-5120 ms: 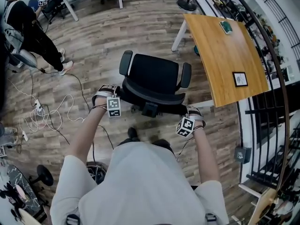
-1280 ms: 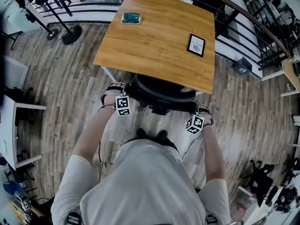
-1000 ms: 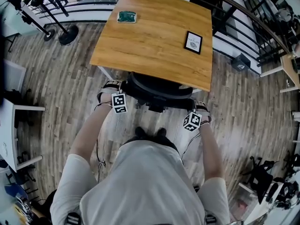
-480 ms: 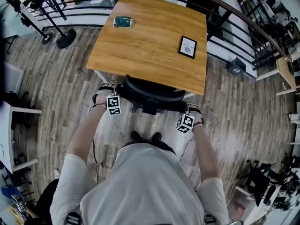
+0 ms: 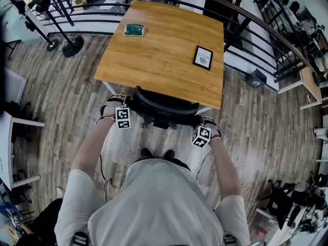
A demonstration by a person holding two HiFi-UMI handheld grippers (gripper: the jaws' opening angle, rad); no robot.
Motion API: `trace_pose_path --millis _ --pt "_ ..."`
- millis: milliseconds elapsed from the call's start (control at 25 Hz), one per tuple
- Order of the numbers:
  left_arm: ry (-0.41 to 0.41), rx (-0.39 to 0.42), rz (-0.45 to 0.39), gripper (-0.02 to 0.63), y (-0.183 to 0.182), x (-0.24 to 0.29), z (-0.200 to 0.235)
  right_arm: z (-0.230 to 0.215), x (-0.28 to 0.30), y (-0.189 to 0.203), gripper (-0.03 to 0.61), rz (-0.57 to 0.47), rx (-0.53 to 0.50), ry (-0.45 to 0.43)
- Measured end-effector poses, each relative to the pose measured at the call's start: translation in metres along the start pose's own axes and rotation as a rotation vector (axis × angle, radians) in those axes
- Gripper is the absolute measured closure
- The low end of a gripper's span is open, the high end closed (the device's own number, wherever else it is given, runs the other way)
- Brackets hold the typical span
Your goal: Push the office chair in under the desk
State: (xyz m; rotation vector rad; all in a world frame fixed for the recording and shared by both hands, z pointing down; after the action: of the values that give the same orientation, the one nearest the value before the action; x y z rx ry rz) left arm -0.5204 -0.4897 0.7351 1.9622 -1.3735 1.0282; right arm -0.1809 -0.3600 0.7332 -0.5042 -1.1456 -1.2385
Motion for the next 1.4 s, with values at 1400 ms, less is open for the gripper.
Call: trace_pose_path --millis 1400 --pt "-0.109 -0.487 -0.179 0.408 -0.043 -0.126 0.047 -0.07 -0.137 -0.027 0.379 -0.333 0.393 0.08"
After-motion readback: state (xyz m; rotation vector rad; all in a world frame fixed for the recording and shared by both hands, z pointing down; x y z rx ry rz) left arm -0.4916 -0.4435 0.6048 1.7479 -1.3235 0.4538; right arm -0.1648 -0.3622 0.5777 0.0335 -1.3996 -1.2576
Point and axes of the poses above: the fingertips, and each gripper's own axes: x forward along the fingers, z to its left, y out of its underside, the point moved 3 cm from there along -x, backward along the fingers, and after that the axes turned 7 degrees about x, right-handed, at the moved point
